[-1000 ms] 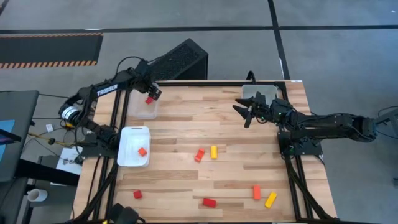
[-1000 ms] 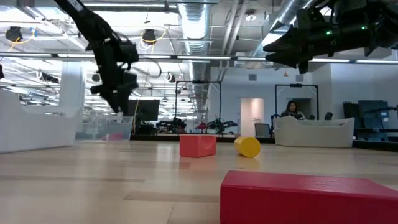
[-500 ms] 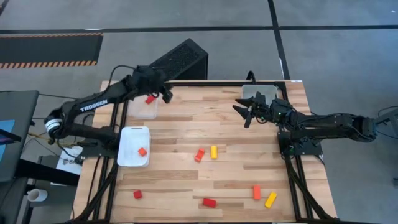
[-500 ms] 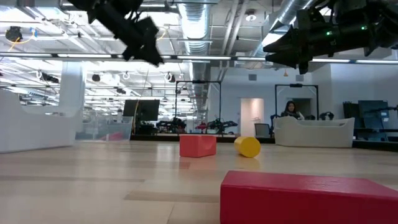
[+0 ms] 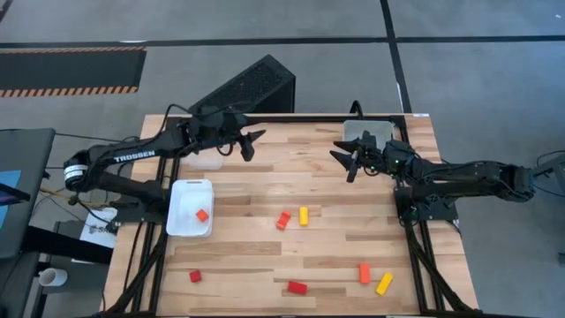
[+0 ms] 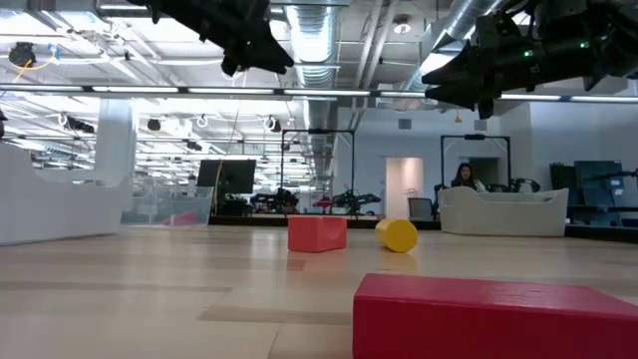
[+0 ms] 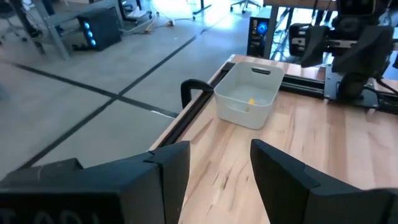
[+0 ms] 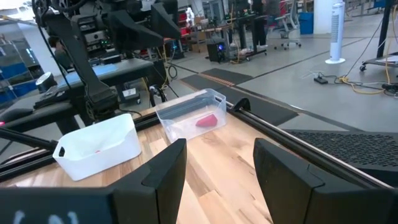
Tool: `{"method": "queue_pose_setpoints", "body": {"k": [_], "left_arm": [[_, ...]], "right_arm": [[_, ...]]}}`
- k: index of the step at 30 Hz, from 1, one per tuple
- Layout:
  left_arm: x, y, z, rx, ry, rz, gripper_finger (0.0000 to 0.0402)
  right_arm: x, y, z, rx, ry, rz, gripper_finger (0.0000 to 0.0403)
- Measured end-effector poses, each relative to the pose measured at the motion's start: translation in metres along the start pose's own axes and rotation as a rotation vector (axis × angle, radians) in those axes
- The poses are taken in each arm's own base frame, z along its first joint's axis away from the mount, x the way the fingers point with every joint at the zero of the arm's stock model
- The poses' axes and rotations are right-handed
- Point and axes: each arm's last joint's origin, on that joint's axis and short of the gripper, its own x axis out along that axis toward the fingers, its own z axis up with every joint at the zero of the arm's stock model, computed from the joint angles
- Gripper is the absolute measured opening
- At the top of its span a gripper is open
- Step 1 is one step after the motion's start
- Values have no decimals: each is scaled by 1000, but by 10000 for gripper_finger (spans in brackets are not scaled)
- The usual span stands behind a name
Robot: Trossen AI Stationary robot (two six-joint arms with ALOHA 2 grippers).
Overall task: Sort & place blocks by color
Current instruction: Put the top yellow block into the gray bin
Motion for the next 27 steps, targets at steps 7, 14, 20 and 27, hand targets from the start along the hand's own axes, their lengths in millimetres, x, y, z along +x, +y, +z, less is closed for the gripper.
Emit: {"method": "queue_pose_setpoints", "body": {"k": [7,14,20,27], "left_arm": [[-5,-34,7,26,-75,-130,160],[-21,-69,-5,95,19,-21,160],[-32,-84,-26,38,212,-50,160],[-56,-117,-43,87,298,-52,160]], "right_arm": [[0,1,1,2,-12,4,209],[-1,8,4,6,-50,47,209],[-1,9,4,7,-53,57,209],[-1,9,5,7,-56,58,209]]}}
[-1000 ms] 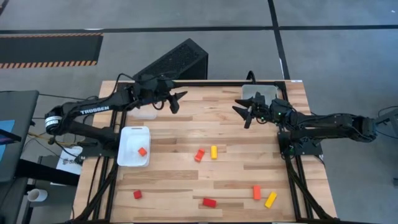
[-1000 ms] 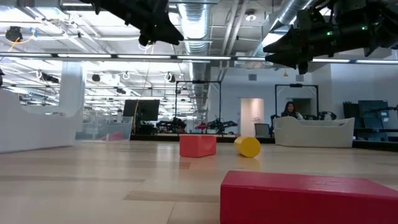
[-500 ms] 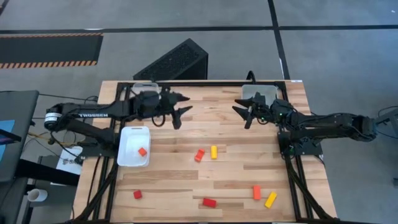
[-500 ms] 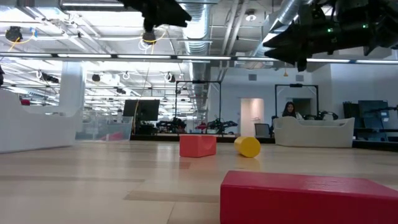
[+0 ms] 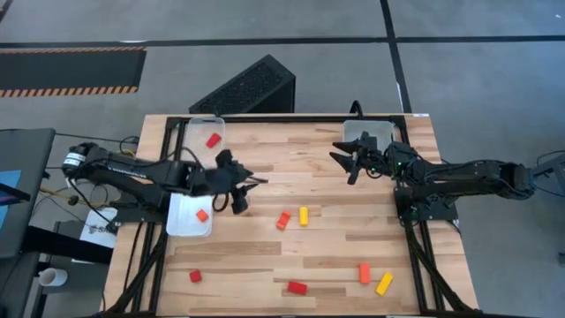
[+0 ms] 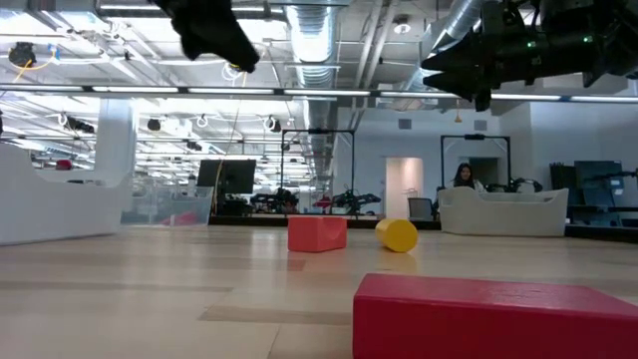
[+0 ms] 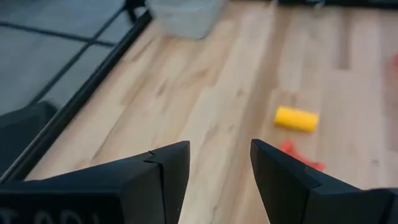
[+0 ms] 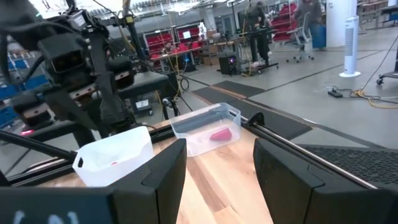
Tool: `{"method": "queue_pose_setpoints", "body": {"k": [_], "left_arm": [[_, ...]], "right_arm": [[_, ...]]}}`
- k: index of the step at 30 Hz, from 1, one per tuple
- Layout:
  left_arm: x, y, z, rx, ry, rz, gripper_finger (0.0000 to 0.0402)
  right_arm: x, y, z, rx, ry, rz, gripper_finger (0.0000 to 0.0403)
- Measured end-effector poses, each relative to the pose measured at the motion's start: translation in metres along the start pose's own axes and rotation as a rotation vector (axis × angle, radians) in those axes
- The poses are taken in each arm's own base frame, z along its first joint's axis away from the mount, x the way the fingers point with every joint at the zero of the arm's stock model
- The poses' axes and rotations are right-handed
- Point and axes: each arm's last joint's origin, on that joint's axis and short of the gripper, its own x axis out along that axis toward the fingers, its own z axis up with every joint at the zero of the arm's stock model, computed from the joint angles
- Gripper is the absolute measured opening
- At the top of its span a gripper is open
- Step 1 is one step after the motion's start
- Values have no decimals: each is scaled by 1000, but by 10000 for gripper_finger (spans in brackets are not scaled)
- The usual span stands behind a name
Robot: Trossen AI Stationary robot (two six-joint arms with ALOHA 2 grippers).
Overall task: Sort & place blocks by color
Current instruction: Put the top yellow block into the gray bin
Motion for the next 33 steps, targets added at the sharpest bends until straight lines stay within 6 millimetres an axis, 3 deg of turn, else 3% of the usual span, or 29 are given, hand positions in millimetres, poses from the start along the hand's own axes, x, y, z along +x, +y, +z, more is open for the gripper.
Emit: {"method": "queue_pose_setpoints", "body": {"k": [8,14,21,28,33], "left_arm": [[-15,-3,-26,-2,90,252,160],[-12,0,-50,-11,-21,76,160],[-23,23,-88,-186,-266,-141,160],[-49,31,-89,-220,-296,-282,160],[-60,27,-78,-181,-173,-316,160]], "right_arm": [[0,0,0,-2,0,-2,209],[0,-3,3,-25,-23,-16,209],[0,-3,3,-24,-33,-15,209],[0,-2,4,-23,-40,-14,209],[0,-2,4,-15,-44,-9,209]]}}
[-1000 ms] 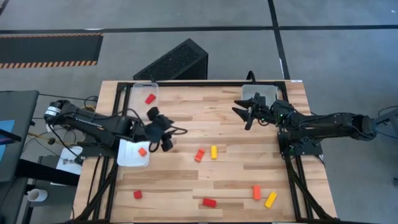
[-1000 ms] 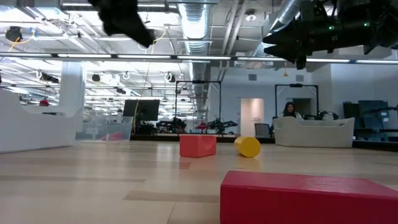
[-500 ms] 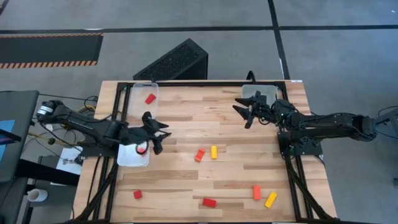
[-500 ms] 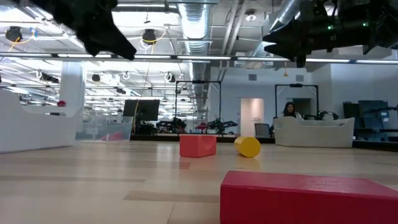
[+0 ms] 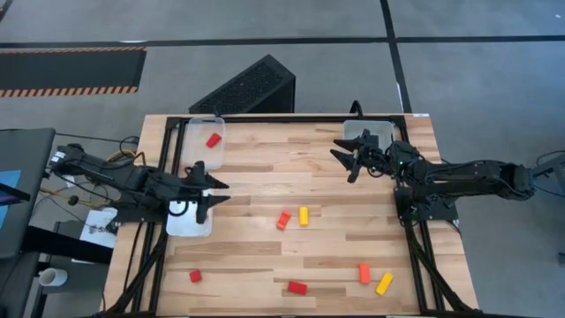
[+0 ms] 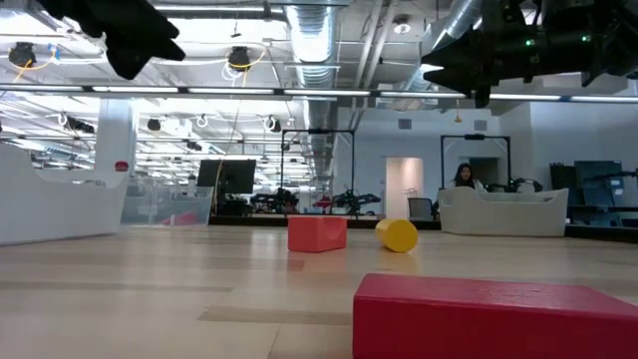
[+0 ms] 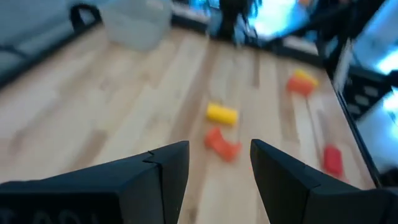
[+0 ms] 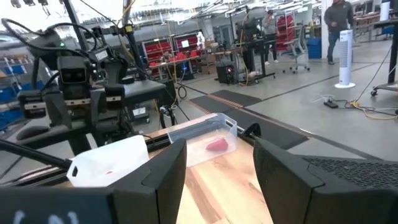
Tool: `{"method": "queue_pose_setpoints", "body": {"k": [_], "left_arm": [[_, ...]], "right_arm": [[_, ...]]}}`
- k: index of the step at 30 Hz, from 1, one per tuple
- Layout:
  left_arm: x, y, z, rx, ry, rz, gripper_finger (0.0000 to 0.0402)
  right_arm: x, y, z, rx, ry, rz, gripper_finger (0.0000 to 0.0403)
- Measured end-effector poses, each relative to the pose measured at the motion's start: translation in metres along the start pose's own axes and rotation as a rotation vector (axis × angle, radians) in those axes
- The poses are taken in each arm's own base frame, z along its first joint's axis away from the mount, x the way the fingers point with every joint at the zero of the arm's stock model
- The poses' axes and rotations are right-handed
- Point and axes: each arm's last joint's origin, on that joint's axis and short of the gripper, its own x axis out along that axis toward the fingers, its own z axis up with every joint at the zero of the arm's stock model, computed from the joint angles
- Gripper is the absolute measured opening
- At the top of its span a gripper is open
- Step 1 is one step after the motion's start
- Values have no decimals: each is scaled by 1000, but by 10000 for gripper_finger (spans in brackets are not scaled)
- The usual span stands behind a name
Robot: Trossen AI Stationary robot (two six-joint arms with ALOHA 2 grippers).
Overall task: Sort & place blocks by color
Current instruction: Put the top yellow block into the gray bin
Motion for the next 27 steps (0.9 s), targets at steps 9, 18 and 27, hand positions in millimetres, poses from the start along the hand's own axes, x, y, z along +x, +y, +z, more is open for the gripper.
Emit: {"method": "queue_pose_setpoints", "body": {"k": [9,18,27], "left_arm": [[23,-39,2,-14,494,-129,134],[58,-69,-34,-159,874,-158,106],[46,-76,-47,-197,979,-88,86]], "right_arm": [[0,0,0,15,1,3,209],[-1,5,0,30,0,31,209],[-2,16,-6,36,54,86,209]]}}
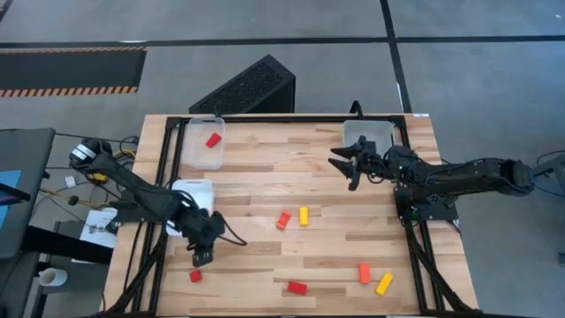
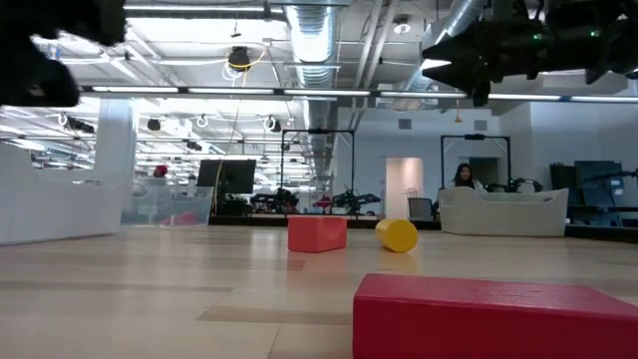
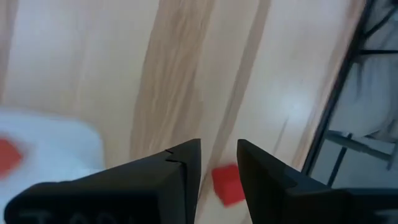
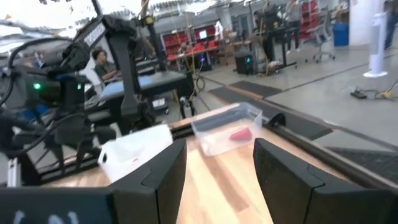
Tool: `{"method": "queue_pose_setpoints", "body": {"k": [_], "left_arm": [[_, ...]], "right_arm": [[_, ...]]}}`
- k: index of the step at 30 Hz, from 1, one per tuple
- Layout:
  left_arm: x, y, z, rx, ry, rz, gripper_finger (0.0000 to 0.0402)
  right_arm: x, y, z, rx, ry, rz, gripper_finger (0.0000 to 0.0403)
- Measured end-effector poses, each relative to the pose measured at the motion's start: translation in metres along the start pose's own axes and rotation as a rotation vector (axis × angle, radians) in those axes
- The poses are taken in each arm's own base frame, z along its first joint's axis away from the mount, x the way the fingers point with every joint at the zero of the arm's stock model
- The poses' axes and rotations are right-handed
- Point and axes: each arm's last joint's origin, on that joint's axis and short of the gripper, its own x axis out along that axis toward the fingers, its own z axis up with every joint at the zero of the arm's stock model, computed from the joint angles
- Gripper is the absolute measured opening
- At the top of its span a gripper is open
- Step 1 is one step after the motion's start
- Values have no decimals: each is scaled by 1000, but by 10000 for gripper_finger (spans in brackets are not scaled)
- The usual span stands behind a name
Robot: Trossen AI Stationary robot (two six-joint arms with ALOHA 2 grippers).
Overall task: Sort & place blocks by color
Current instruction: Put the top yellow block into the gray bin
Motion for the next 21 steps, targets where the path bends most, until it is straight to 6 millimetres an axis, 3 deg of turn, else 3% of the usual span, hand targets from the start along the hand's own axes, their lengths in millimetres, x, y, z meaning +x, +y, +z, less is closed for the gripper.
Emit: {"method": "queue_pose_setpoints", "body": {"k": [6,10,13,17,21], "left_arm": [[12,-12,-20,-80,57,12,94],[13,-21,-21,-121,-18,-32,110],[12,-30,-18,-104,-160,-68,116],[8,-44,-13,68,-440,-73,114],[5,-48,-17,223,-687,92,113]], "right_arm": [[-1,8,-6,6,47,40,209],[-2,13,-7,54,58,65,209],[-3,19,-10,75,89,100,209],[-5,31,-15,79,122,172,209],[-5,41,-25,66,179,182,209]]}}
